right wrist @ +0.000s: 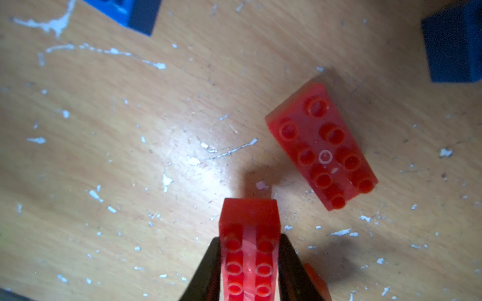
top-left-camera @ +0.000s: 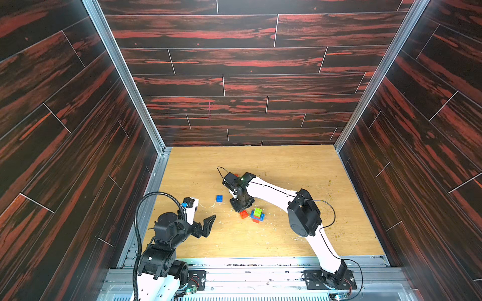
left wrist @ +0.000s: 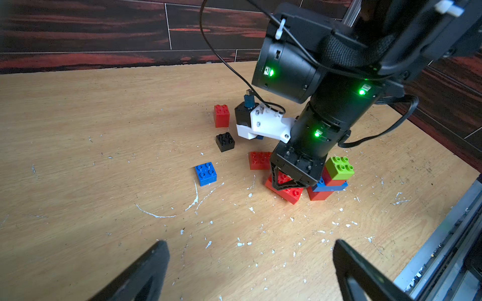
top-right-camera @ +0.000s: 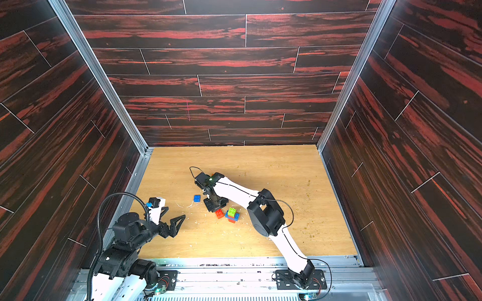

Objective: Assemble the letter f with lego
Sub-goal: Pick up the lego brick from the center of the board, then assemble the lego brick with the lego brick.

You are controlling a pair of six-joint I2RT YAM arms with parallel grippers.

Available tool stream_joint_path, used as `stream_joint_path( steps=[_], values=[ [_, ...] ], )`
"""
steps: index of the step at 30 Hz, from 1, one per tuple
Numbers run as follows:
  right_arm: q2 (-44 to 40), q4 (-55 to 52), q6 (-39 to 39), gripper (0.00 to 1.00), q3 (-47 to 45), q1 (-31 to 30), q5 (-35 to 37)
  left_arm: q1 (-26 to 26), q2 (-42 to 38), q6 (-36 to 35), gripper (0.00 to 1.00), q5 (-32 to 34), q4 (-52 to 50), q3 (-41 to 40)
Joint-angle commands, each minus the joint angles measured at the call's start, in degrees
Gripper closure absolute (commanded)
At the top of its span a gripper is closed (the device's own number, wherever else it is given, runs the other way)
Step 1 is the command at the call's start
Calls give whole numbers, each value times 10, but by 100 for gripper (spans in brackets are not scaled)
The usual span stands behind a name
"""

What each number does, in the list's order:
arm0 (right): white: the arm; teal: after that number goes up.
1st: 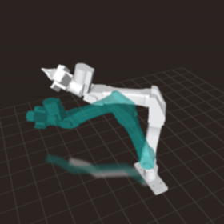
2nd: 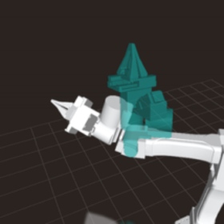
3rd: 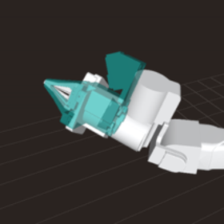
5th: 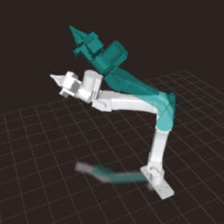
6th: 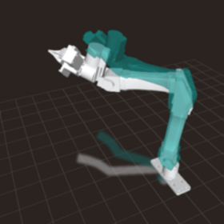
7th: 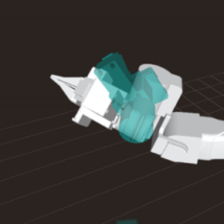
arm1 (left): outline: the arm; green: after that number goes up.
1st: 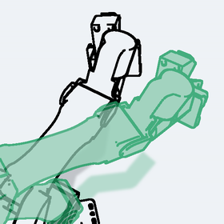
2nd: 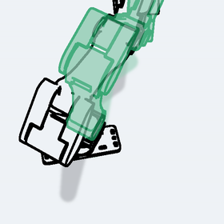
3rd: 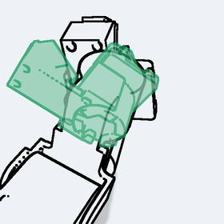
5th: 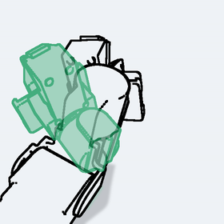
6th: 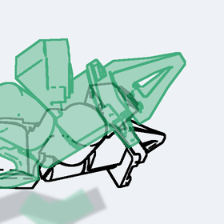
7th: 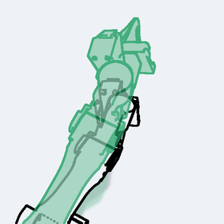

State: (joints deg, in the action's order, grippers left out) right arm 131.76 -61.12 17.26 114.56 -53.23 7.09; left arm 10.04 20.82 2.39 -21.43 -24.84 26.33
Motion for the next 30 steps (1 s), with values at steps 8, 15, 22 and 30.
stream_joint_path(
  steps=[8, 15, 22, 30],
  values=[
    [-39, -68, -137, 79, 87, 6, -27, 2, -6, 0, 0, 6, 3, -6],
    [-40, -140, -226, 79, 164, 16, -35, 2, -4, 1, 0, 9, 4, -6],
    [-107, -169, -321, 79, 131, 44, -68, 2, 2, 0, 0, 5, 5, -4],
    [-218, -162, -376, 78, 14, 92, -54, 2, 20, -6, 0, -7, 1, 2]
  ],
)
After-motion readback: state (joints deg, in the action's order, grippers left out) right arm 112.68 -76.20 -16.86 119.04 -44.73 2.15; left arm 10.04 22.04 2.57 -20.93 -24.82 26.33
